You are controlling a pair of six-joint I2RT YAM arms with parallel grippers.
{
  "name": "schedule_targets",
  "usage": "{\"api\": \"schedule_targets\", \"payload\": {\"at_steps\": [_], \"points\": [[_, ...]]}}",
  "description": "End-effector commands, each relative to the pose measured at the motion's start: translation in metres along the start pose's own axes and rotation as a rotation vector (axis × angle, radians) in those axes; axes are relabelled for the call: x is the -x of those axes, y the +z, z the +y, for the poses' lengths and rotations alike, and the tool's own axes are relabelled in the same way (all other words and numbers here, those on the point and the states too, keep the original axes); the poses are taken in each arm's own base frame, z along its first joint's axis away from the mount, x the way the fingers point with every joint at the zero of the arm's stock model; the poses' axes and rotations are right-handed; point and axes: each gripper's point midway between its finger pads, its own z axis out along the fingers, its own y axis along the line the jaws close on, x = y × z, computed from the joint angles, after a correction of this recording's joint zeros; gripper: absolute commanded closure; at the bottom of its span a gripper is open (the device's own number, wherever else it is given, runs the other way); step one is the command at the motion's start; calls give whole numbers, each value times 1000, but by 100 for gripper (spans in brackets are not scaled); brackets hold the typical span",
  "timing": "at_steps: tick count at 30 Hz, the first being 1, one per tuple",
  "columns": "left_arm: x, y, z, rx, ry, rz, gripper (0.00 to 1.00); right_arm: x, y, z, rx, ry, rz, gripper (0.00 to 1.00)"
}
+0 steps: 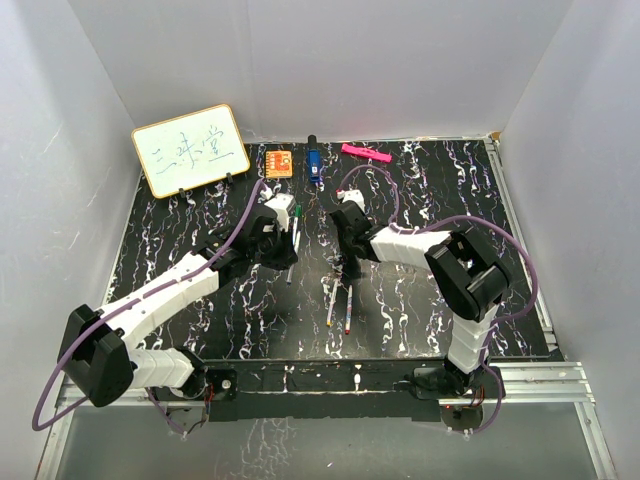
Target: Insert the pens into the pen caps
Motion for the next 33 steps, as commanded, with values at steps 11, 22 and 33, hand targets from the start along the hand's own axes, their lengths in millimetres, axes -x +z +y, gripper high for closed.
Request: {"api": "schedule_targets", "payload": {"at_steps": [11, 22, 33], "points": [[9, -7, -4, -29, -8, -43, 100, -8, -4, -13, -76, -4, 63, 99], [9, -8, -3, -27, -5, -44, 100, -30, -1, -14, -70, -6, 117, 72], [8, -9, -2, -25, -7, -42, 100, -48, -4, -15, -59, 3, 162, 70]]}}
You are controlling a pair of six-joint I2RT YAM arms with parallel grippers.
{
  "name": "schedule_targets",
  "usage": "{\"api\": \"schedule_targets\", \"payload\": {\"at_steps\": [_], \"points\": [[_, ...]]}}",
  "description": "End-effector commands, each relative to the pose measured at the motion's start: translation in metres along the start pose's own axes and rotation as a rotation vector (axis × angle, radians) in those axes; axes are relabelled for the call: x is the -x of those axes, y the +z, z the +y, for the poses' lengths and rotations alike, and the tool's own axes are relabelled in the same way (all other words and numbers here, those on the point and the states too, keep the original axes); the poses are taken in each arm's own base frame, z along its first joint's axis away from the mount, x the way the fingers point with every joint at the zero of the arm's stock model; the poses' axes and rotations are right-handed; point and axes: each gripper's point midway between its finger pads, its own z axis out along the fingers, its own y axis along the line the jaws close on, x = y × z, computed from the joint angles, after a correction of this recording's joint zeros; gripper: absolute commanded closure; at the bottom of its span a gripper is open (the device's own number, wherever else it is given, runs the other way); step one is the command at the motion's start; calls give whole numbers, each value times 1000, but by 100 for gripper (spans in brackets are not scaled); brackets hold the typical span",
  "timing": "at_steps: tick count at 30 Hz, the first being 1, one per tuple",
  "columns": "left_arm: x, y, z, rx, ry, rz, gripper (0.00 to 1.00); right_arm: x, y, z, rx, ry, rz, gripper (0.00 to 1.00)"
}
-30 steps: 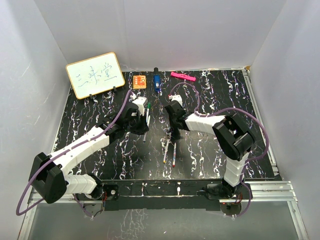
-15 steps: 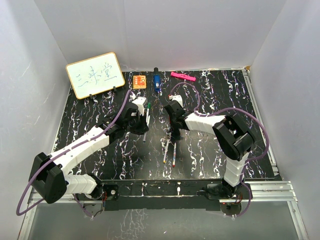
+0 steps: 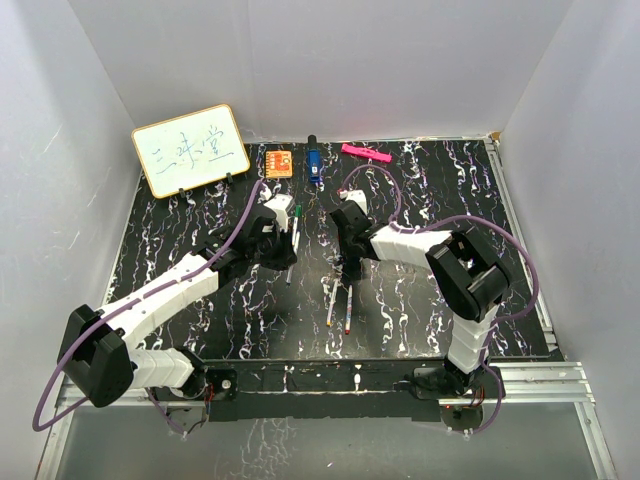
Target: Insert the pens into the pen caps
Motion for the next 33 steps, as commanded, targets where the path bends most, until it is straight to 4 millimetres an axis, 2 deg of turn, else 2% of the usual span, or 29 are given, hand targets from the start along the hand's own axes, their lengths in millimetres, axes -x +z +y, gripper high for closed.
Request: {"api": "schedule_targets", "payload": {"at_steps": [1, 14, 16, 19, 21, 24, 26, 33], "points": [[9, -9, -4, -24, -3, -40, 100, -45, 0, -11, -14, -22, 134, 71], [10, -9, -4, -23, -7, -43, 100, -68, -4, -9, 15, -3, 204, 80], [10, -9, -4, -23, -7, -44, 100, -71, -3, -10, 6, -6, 216, 85], [11, -9, -4, -24, -5, -47, 100, -72, 0, -12, -10, -6, 225, 100], [11, -9, -3, -22, -1, -47, 100, -71, 1, -12, -17, -6, 225, 100], [10, -7, -3, -21, 0, -41, 100, -58, 2, -12, -35, 3, 195, 100], [11, -6, -5, -29, 1, -40, 100, -41, 1, -13, -58, 12, 152, 100], [17, -5, -10, -66, -4, -87, 100, 52, -21, -15, -106, 84, -97, 100]]}}
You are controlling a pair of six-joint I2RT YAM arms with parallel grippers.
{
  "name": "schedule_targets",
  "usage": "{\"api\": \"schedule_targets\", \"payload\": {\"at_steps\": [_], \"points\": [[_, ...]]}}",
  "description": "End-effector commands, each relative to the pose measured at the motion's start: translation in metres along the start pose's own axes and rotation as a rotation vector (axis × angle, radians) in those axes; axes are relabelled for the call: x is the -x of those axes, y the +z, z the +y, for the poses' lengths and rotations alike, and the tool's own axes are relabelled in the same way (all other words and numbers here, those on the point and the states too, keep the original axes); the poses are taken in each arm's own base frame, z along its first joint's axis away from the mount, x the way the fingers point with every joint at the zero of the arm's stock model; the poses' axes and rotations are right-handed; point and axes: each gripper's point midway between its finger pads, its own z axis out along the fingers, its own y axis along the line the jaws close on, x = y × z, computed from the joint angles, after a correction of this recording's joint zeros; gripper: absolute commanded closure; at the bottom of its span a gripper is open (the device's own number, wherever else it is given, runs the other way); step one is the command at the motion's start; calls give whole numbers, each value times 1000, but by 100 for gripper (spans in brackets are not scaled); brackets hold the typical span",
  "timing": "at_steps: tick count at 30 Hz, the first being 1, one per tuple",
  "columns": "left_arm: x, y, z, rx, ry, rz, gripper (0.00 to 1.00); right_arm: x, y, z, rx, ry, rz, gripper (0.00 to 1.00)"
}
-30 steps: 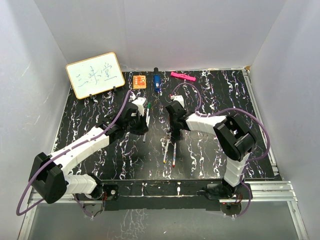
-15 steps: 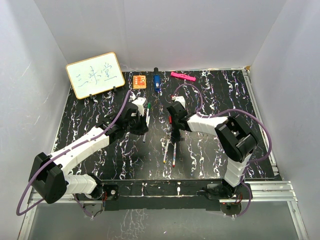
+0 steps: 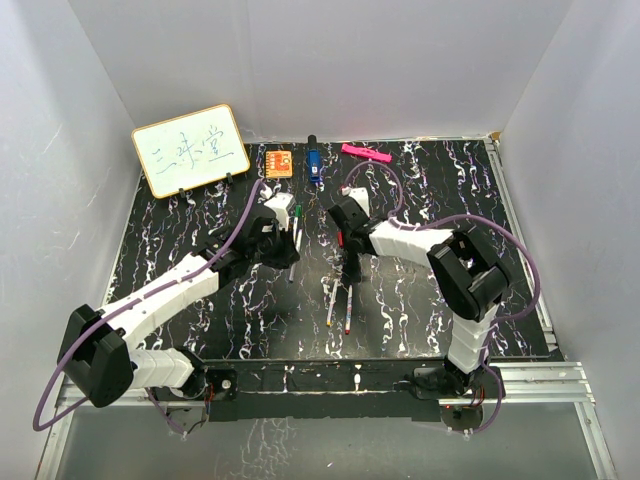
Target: Insert the pens into the pen caps
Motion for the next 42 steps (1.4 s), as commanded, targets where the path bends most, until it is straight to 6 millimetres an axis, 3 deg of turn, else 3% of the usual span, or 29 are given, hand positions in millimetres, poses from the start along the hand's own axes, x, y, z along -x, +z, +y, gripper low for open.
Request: {"api": "schedule_targets", "payload": {"at_steps": [1, 7, 12, 14, 19, 28, 33, 42], "points": [[14, -6, -8, -53, -3, -80, 100, 63, -22, -7, -41, 72, -167, 100], [16, -3, -21, -152, -19, -160, 100, 133, -73, -3, 86, 175, -448, 100], [24, -6, -41, -295, -41, -280, 100, 167, -125, 3, 263, 242, -705, 100], [25, -5, -47, -327, -49, -292, 100, 172, -149, 8, 364, 246, -804, 100], [33, -3, -60, -409, -85, -344, 100, 167, -198, 14, 577, 258, -1008, 100], [40, 11, -78, -489, -90, -343, 100, 161, -240, 24, 786, 285, -1128, 100], [41, 17, -81, -487, -84, -334, 100, 160, -250, 26, 834, 282, -1142, 100], [65, 7, -97, -548, -81, -392, 100, 150, -252, 36, 892, 231, -1125, 100]]}}
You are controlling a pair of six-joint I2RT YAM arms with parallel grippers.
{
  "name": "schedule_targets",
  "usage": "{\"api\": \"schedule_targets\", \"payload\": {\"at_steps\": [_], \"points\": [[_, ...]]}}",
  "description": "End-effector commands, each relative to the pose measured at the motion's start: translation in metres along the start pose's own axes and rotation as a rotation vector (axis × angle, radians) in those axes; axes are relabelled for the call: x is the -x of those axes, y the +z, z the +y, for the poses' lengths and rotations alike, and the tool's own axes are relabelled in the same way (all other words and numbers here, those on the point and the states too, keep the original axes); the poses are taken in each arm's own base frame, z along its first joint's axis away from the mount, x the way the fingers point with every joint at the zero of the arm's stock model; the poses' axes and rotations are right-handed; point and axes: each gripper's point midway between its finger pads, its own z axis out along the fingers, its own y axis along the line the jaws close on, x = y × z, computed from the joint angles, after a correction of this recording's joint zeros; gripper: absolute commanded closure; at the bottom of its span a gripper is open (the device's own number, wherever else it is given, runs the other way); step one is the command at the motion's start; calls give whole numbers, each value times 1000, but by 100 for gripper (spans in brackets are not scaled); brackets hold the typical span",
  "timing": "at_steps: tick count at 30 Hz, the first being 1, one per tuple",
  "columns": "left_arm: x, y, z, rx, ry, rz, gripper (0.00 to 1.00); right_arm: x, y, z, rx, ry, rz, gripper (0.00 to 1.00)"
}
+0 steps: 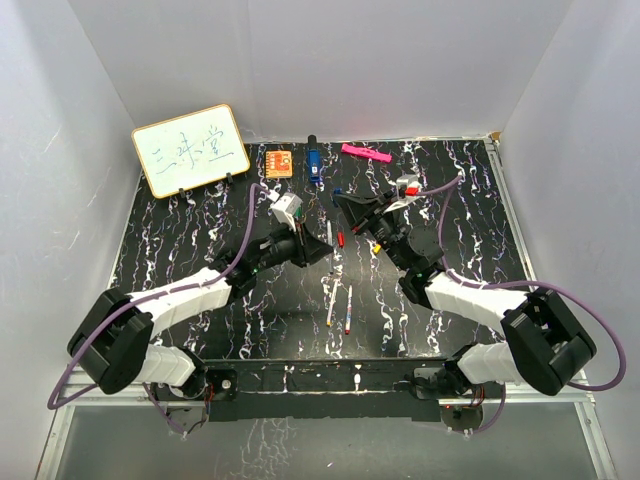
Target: Insert the pens into the pen caps
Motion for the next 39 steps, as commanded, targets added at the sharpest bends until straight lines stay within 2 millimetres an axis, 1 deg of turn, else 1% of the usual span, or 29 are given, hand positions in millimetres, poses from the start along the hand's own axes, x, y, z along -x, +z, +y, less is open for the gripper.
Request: {"api": "schedule_targets", "payload": {"at_steps": [1, 7, 23, 31, 39], "points": [[38, 4, -33, -114, 36, -91, 100, 18, -2, 18, 83, 0, -55, 100], [44, 5, -43, -153, 22, -107, 100, 16, -2, 19, 87, -6, -41, 100], [48, 3, -47, -164, 31, -110, 100, 7, -1, 14, 73, -12, -13, 100], [47, 3, -47, -168, 28, -105, 100, 1, -1, 11, 62, -19, 2, 100], [47, 4, -48, -169, 26, -105, 100, 0, -1, 11, 62, -22, 6, 100]]}}
